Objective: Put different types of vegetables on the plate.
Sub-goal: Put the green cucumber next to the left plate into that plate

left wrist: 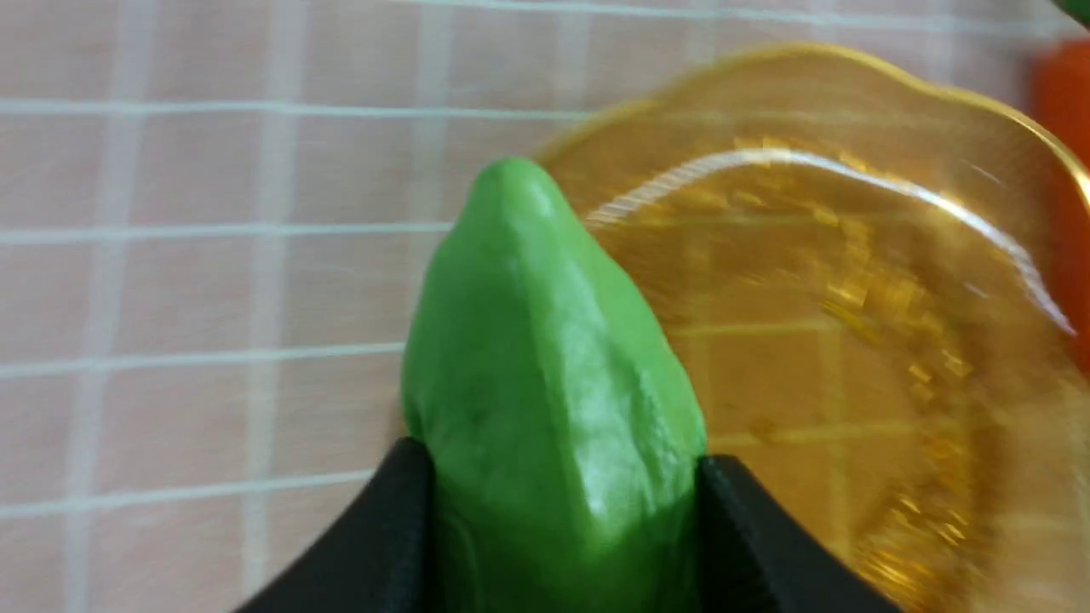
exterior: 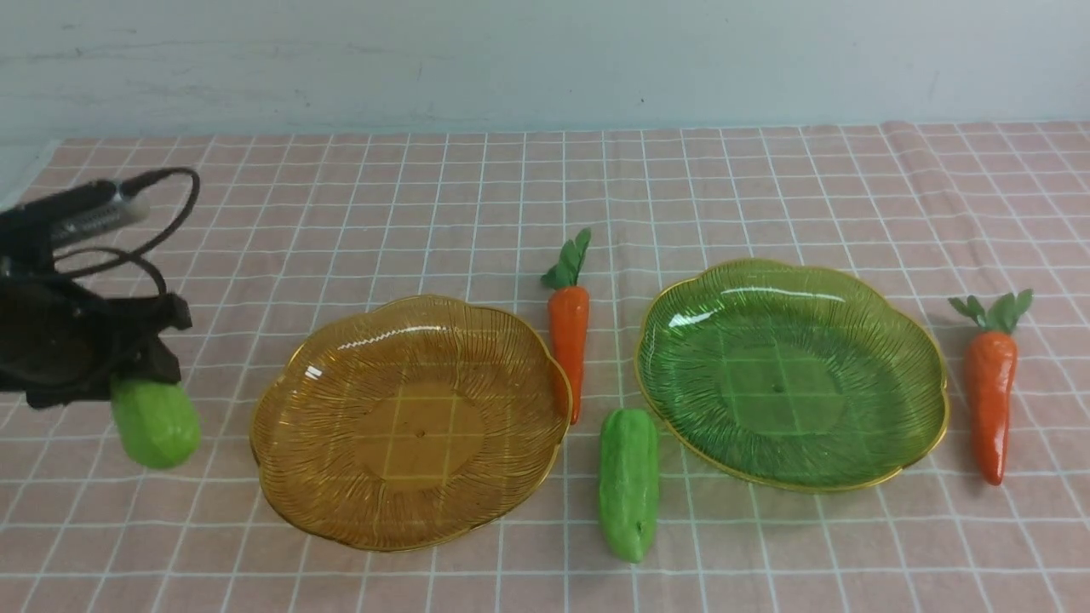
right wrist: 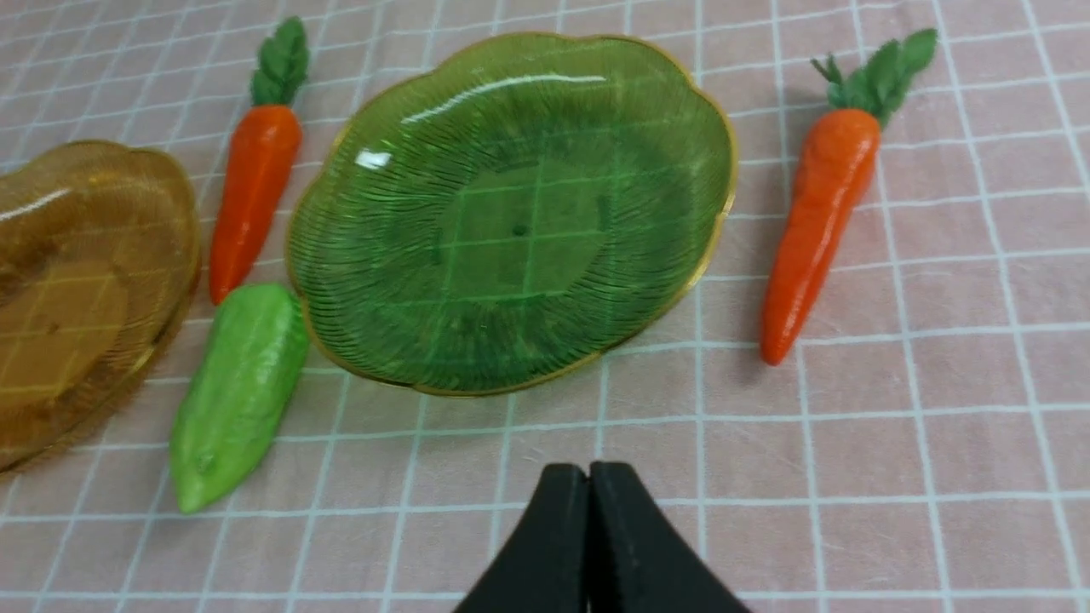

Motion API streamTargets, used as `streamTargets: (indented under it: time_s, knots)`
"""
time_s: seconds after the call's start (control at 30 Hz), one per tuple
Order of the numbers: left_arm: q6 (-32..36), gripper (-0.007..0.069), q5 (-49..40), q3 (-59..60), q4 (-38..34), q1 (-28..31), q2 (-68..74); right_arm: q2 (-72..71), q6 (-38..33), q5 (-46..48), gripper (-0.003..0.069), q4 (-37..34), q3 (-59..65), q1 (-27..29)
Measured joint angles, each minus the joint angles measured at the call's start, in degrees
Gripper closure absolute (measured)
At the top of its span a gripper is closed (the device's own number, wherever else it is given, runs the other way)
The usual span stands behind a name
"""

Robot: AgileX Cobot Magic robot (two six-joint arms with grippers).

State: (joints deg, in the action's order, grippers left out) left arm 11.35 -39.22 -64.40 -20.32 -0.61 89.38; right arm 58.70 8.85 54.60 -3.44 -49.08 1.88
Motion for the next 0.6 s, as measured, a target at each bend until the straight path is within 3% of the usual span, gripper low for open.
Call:
streamTargets:
  time_s: [0.1,0.2,0.33,0.47,0.6]
  knots:
    - [2.32,0.0331,0.57,-0.12,-0.74,-6.40,0.62,9.03,0.45,-1.02,0.0674,0.31,-4.00,0.54]
    - [2.15,0.0321,2.22,-0.18,-0.86,-8.56,2.32,17.53,0.45,-2.16,0.0664,0.17,-8.60,3.70]
    - [1.84,0.0222,2.38,-0.18,-0.81,-8.96,5.87,26.81,0.15,-4.47,0.0599,-1.63,-13.18,6.89]
    - [3.78,0.0111,2.31,-0.31,-0.69,-8.96,6.73,35.89,-0.46,-7.88,0.0428,-3.76,-16.31,7.21]
    - [4.59,0.0071,0.83,-2.44,-0.64,-8.96,6.93,42.71,-0.59,-9.66,0.0253,-4.09,-18.27,7.21]
